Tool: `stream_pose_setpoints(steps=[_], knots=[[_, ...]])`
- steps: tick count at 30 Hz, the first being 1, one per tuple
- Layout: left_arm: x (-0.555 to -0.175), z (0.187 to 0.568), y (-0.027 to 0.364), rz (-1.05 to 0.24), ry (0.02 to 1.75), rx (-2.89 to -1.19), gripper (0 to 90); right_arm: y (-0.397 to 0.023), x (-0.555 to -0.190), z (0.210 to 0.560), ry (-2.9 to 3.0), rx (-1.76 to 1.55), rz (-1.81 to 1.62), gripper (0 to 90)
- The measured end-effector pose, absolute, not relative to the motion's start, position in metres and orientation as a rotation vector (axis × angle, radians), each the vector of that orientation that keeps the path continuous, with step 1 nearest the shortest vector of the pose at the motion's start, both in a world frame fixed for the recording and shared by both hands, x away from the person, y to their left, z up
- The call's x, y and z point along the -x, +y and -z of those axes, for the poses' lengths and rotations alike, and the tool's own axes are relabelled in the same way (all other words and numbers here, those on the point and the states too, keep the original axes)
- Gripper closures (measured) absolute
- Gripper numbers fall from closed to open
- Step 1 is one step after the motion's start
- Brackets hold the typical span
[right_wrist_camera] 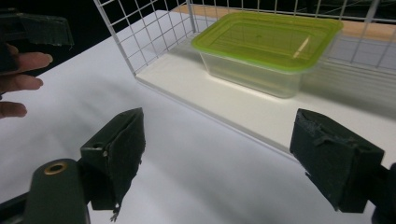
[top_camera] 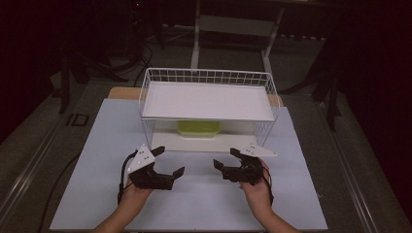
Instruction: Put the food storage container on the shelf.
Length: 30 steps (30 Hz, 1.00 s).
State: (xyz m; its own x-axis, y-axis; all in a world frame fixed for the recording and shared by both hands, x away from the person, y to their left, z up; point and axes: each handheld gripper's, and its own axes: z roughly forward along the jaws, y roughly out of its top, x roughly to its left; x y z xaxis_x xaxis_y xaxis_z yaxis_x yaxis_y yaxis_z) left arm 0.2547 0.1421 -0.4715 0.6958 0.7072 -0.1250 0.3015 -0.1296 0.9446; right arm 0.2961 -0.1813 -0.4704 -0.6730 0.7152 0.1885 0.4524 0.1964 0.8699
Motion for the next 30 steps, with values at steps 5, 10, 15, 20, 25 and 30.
stream_pose_setpoints(steps=[5, 10, 15, 20, 25, 30], knots=[[-0.247, 0.476, 0.151, -0.418, 0.841, -1.714, 2.0, -0.196, -0.287, 0.468, 2.21, -1.128, -1.472, 17.7], [-0.241, 0.48, 0.158, -0.398, 0.853, -1.711, 2.0, -0.21, -0.278, 0.468, 2.203, -1.132, -1.466, 17.7], [-0.233, 0.479, 0.162, -0.379, 0.836, -1.709, 2.0, -0.221, -0.269, 0.468, 2.208, -1.155, -1.466, 17.7], [-0.226, 0.479, 0.16, -0.37, 0.808, -1.733, 2.0, -0.233, -0.258, 0.469, 2.223, -1.161, -1.463, 17.7], [-0.22, 0.48, 0.156, -0.344, 0.784, -1.735, 2.0, -0.241, -0.248, 0.47, 2.234, -1.16, -1.458, 17.7], [-0.216, 0.485, 0.152, -0.332, 0.71, -1.744, 2.0, -0.243, -0.24, 0.477, 2.261, -1.129, -1.437, 17.7]])
